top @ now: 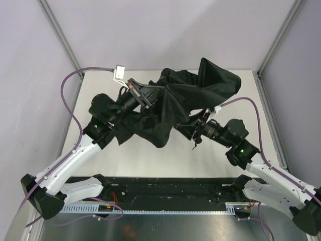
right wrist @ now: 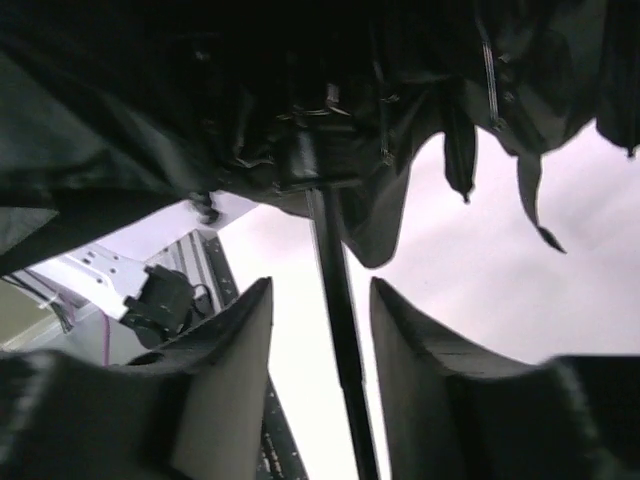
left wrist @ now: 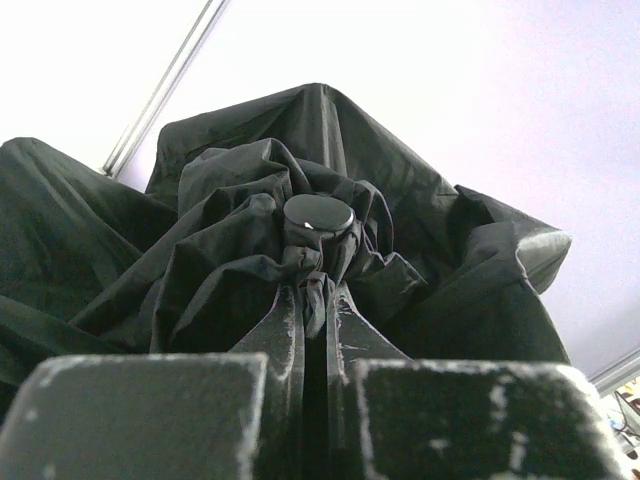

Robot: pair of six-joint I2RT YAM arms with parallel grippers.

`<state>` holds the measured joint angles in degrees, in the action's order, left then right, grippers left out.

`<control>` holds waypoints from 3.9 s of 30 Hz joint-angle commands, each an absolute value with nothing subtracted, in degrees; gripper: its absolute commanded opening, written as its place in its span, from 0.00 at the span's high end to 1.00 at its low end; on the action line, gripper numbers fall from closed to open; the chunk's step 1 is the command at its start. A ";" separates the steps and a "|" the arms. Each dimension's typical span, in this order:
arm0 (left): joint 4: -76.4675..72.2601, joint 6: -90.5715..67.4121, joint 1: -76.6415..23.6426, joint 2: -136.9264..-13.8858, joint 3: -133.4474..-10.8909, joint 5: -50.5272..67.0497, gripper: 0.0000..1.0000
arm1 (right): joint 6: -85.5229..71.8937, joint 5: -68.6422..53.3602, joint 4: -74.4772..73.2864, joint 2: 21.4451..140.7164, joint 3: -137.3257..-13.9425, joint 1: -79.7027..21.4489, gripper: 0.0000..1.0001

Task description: Put away the umbrella

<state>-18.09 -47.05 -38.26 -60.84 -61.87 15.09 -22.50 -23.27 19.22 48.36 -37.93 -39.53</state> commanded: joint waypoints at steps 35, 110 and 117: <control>-14.52 -45.82 -33.91 -54.77 -61.10 21.99 0.01 | -18.22 -41.46 33.22 48.57 -36.91 -32.26 1.00; -7.91 -39.97 -31.06 -62.67 -66.36 -12.23 1.00 | -10.22 32.55 -21.05 56.77 -72.92 -87.62 0.27; -8.69 -44.82 -31.27 -62.40 -64.87 -16.22 1.00 | -4.44 21.99 -11.38 64.34 -73.35 -92.25 0.28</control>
<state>-2.48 -40.58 -31.35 -65.36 -65.01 -11.84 -7.20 29.02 -17.78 59.00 -71.26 -90.76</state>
